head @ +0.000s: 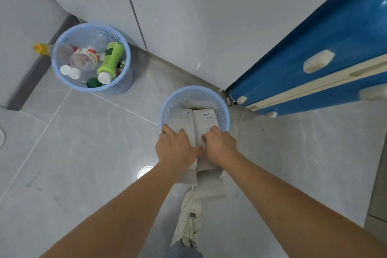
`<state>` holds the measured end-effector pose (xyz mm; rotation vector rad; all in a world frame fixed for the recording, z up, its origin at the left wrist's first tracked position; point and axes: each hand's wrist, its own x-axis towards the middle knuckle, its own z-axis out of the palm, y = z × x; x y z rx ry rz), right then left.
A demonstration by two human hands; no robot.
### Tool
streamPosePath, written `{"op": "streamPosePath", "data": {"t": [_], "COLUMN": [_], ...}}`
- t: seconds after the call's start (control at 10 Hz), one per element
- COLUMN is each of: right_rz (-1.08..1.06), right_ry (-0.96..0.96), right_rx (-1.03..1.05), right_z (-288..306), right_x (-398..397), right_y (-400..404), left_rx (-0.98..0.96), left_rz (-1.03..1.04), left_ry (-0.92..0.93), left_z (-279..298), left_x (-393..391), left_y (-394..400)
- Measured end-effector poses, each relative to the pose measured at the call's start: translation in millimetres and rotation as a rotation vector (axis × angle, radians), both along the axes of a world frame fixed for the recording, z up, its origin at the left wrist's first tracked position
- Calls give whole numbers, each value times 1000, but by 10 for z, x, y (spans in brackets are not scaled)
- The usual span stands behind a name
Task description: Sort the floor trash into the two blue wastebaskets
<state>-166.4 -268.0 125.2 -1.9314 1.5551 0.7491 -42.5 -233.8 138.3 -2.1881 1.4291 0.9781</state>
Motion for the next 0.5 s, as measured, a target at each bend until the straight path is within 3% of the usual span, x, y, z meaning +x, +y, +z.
{"op": "streamPosePath", "data": {"t": [0.3,0.4,0.5], "right_rz": [-149,-161,-193], "right_ry": [-111,-117,-214], "right_rx": [124,83,-92], "right_z": [-87,28,204], "right_x": [-73,-45,-28], "right_y": [-108,-103,-137], "left_rx": [19,38,-85], "left_rz": [-145,-239,-261], "left_ry": [-78,-135,-127], "left_z": [-101,13,254], "left_x": [-74,-19,81], "left_y": [-36,-75,-132]}}
